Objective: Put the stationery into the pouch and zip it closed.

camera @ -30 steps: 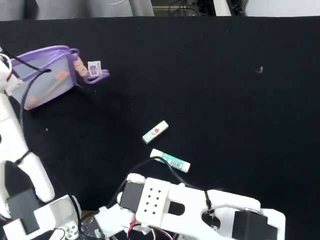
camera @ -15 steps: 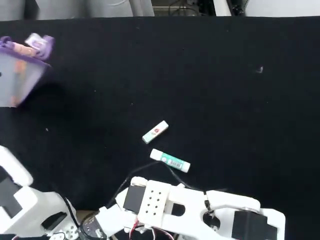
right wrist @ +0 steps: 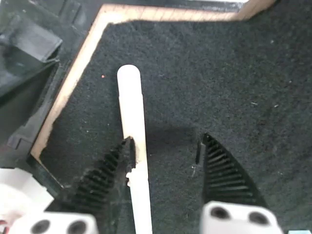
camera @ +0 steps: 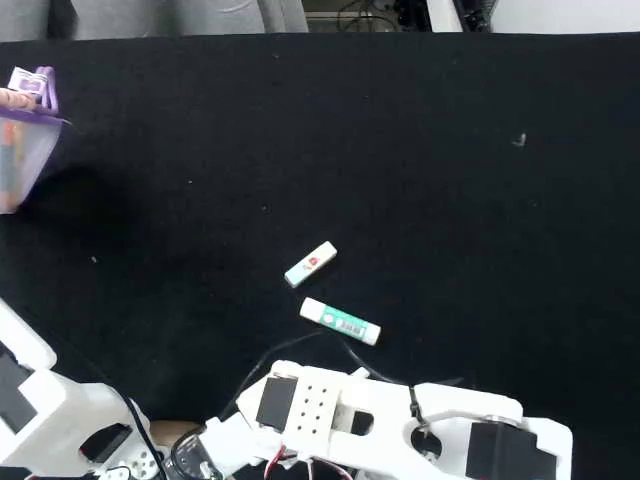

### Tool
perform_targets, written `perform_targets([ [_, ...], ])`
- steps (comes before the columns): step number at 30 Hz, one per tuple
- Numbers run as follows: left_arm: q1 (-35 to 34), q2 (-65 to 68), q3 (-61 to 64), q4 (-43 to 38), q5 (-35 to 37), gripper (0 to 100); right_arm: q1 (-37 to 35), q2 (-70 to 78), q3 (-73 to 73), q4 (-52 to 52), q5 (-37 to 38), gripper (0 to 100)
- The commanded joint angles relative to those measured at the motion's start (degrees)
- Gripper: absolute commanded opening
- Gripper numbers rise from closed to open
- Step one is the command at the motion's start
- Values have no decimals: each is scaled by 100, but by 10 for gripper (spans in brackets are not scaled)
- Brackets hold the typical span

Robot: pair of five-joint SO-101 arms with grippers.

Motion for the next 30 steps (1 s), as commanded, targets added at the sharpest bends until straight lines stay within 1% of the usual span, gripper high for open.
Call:
perform_targets([
  [1,-242,185,-110,-88,-123,28,-26,-57,48,-123,308,208],
  [4,-233,290,-119,-97,-158,28,-53,233,4,-105,466,208],
  [9,-207,413,-119,-97,-334,28,-26,629,-224,-123,466,208],
  [22,-198,448,-66,-246,-325,28,-9,664,75,-132,466,201],
  [24,-189,448,-66,-246,-325,28,-18,655,66,-167,466,152],
  [27,-189,448,-66,-237,-325,28,-44,655,13,-220,466,22],
  [28,-189,448,-66,-237,-325,28,-26,655,-22,-229,466,7],
  [30,-180,448,-66,-220,-325,28,-18,655,-66,-202,466,28],
])
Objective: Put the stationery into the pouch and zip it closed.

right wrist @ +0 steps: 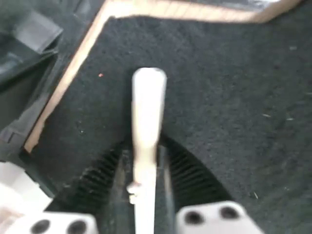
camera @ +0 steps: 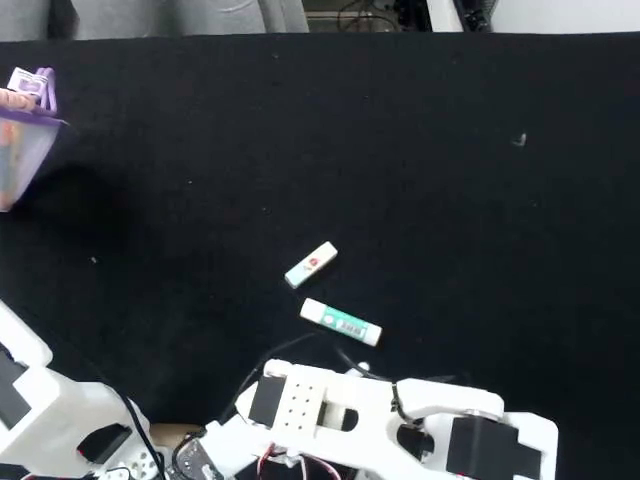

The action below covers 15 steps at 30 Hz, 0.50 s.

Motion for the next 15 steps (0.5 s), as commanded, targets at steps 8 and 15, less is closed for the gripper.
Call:
perform_targets([
  [8,374,158,-66,237,-105,28,-44,4,-1121,1116,26,11],
  [15,945,158,-892,1187,-105,28,1099,4,-2897,2426,18,11],
])
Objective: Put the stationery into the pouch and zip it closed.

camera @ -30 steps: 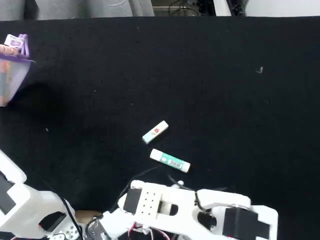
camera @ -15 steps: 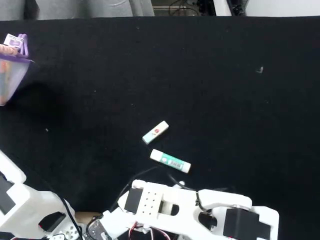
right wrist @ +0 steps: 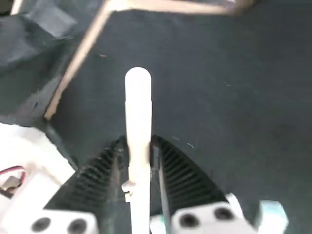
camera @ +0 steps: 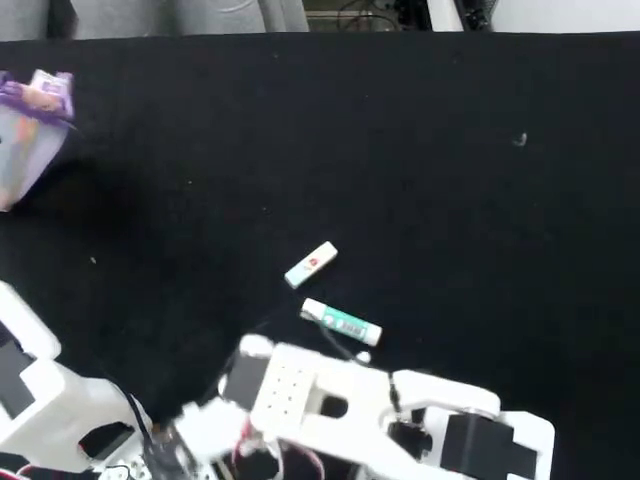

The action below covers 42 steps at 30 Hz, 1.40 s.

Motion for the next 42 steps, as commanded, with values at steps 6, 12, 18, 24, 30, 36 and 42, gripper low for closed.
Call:
perform_targets([
  [6,725,97,-1033,1134,-70,28,2163,-66,-2044,1143,53,11],
  [12,989,88,-1147,1407,-70,28,3297,-699,-3125,1336,62,11],
  [18,1279,88,-1121,1424,-62,28,3516,-1402,-3327,1301,492,11],
  [24,2202,70,-1165,1890,-53,28,3525,-2000,-3327,44,466,11],
  [30,2905,-519,-1253,2048,176,28,3675,-2466,-3336,-1556,-158,11],
  [36,3662,-1538,-857,2048,185,28,4246,-2545,-3284,-2980,-1222,11],
  [42,4330,-2145,-40,2040,510,28,4360,-2659,-3327,-3560,-2084,11],
])
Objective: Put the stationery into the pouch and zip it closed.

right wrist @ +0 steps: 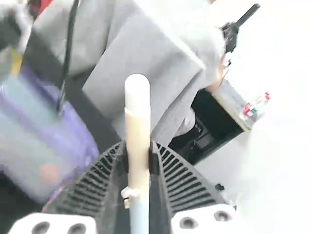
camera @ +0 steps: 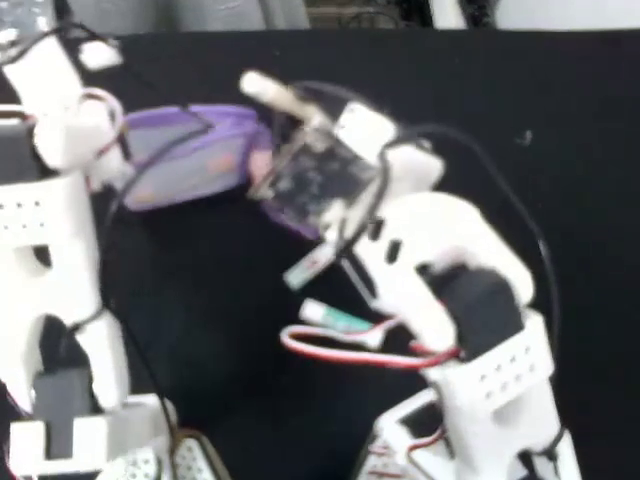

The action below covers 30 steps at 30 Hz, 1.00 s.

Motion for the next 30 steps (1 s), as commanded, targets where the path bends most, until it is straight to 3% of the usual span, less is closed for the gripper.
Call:
perform_targets([
  [1,497,-563,312,-18,273,28,132,-321,-268,-492,-624,11],
  [9,673,-624,400,-18,448,28,132,-1156,787,-1521,-2075,11],
  [15,681,-624,479,-26,448,28,123,-1921,2756,-3648,-3279,11],
  [20,673,-677,1165,-484,448,28,123,-2325,4145,-5415,-4220,11],
  [27,690,-686,1464,-712,448,28,105,-2334,4646,-5864,-5125,11],
  [30,699,-686,1464,-712,457,28,-167,-2334,4725,-5864,-5169,11],
])
